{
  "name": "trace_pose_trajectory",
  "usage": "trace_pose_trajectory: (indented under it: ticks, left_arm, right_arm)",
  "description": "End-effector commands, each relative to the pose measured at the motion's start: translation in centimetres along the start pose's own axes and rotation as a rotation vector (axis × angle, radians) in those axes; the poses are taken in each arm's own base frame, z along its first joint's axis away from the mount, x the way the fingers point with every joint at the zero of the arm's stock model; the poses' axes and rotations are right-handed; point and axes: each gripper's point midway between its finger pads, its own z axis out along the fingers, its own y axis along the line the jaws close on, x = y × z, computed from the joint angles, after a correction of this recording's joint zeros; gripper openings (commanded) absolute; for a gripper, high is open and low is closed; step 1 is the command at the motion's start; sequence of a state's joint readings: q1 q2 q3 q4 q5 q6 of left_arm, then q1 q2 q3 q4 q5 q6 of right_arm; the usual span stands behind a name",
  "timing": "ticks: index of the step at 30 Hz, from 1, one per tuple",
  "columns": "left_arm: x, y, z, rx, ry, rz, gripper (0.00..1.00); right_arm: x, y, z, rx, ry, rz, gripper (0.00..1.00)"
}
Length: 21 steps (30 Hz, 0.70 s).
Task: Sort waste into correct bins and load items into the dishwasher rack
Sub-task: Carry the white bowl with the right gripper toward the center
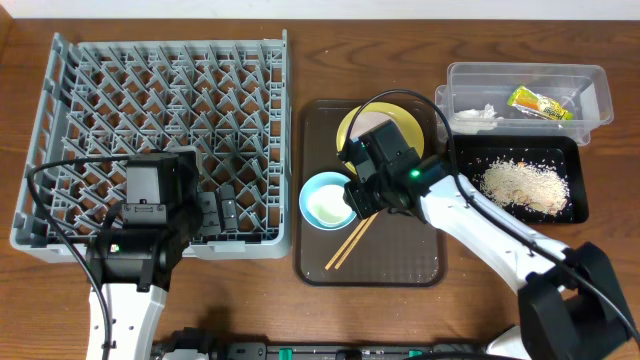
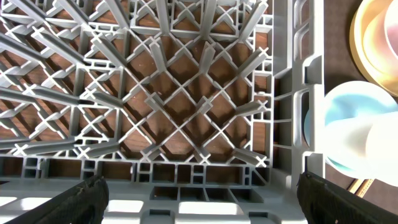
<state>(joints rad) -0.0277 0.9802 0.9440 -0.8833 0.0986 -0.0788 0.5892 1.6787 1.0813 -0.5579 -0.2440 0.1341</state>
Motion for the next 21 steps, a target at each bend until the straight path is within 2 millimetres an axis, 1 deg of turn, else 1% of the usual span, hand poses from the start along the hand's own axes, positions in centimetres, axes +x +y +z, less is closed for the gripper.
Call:
trace_pose_trajectory:
  ticks: [1,4,8,11,14,17,20,21]
  left_arm:
    - [-0.6,0.0,-0.5,0.002,-0.018,-0.012,0.98]
    - [-0.6,0.0,-0.5,0.002,-0.018,-0.012,0.98]
    - [-0.6,0.0,-0.5,0.003,-0.018,-0.012,0.98]
    - [-0.6,0.0,-0.5,0.003,-0.018,-0.012,0.98]
    - [-0.6,-0.1,-0.5,0.009,-0.017,-0.012,0.98]
    - [-0.6,-0.9,-0.5,0.055,-0.017,-0.012,0.98]
    - [-1.0,-2.4,-0.7,0.141,-0.026,-0.008,0.98]
    - [-1.2,-3.4,-0.8,0.199,-0.033,-0.006,0.98]
  right_arm:
    - [0.5,-0.1,1.1,0.02,0.028,0.023,0.24]
    - [0.3,-0.1,1.2,0.02,0.02,0.021,0.12]
    - [-1.0,0.3,0.8,0.004,-0.031,0.017,0.01]
    - [-2.2,0.3,-0.2,-0.005,-0.077,0.031,0.01]
    - [-3.9,0.2,-2.4,-0.031,-0.149,0.054,0.01]
    - [-5.2,-0.4,-4.6,-0.076,-0.213,0.103,0.01]
    - [-6.2,-0.1,-6.7,-0.229,-0.255,0.13,0.01]
    - [-6.5,0.2,-7.5,-0.309,-0.267,0.135,0.01]
